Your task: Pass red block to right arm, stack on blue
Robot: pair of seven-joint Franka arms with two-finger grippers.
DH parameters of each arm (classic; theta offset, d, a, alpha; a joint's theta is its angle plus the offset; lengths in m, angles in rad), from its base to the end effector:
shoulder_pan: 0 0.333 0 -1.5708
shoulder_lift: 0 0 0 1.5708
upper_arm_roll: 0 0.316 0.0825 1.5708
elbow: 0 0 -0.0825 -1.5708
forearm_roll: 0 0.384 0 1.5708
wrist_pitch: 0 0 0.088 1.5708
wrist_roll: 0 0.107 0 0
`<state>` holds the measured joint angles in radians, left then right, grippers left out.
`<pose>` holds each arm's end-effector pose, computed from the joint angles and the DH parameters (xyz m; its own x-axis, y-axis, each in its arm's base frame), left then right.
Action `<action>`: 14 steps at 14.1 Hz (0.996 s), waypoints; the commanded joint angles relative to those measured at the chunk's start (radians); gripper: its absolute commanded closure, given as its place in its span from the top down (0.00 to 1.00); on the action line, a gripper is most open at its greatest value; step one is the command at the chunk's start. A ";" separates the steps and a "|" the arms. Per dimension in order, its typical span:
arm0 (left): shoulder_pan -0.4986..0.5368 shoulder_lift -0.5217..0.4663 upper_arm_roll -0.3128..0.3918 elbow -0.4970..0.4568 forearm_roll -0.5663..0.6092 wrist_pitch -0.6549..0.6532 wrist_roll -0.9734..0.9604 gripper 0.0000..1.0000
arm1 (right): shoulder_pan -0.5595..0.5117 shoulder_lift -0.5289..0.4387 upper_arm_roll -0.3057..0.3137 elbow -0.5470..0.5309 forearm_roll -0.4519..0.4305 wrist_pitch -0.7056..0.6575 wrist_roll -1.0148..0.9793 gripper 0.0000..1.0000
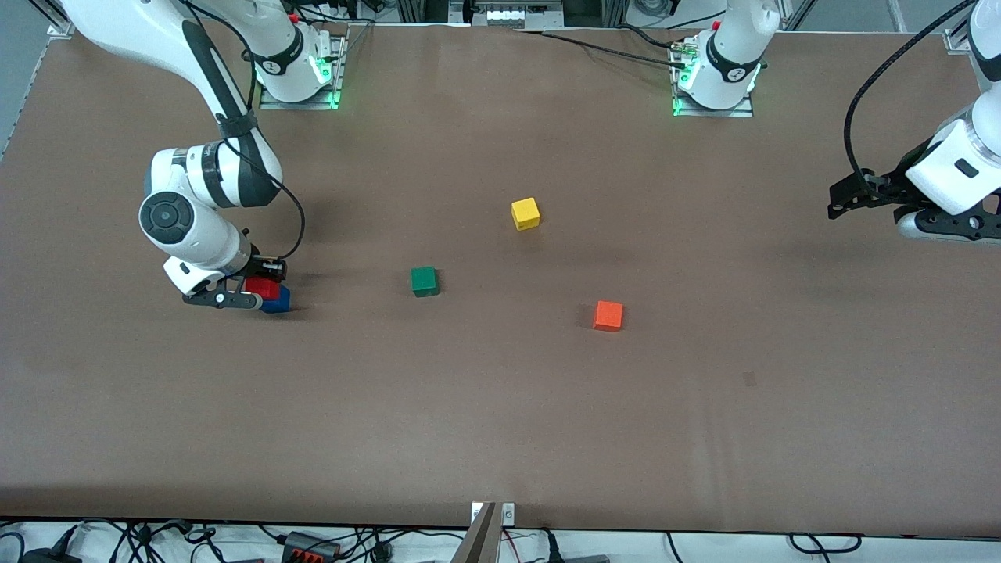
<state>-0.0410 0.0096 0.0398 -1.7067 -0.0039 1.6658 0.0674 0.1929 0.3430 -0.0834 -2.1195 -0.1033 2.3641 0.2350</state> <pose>0.5599 -0.0011 0.5628 0.9964 -0.0682 -0.0501 -0.0679 -0.9977 0.0069 0.5633 0.0608 0.2415 0.9958 -0.0491 -0.0772 -0.0401 -0.9927 0.1138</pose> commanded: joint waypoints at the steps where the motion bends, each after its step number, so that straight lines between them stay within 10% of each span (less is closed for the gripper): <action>1: 0.019 -0.016 -0.014 -0.011 -0.018 -0.008 0.026 1.00 | -0.004 -0.030 0.005 -0.034 -0.021 0.006 0.032 0.37; 2: 0.019 -0.016 -0.014 -0.011 -0.018 -0.009 0.026 1.00 | -0.007 -0.033 0.005 -0.028 -0.021 0.004 0.030 0.99; 14: 0.019 -0.016 -0.014 -0.011 -0.018 -0.015 0.028 1.00 | -0.038 -0.056 0.005 0.309 -0.003 -0.395 0.027 1.00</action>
<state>-0.0381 0.0096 0.0381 -1.7068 -0.0039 1.6575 0.0687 0.1599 0.2945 -0.0877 -1.9137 -0.1032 2.0772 0.2462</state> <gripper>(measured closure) 0.000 0.000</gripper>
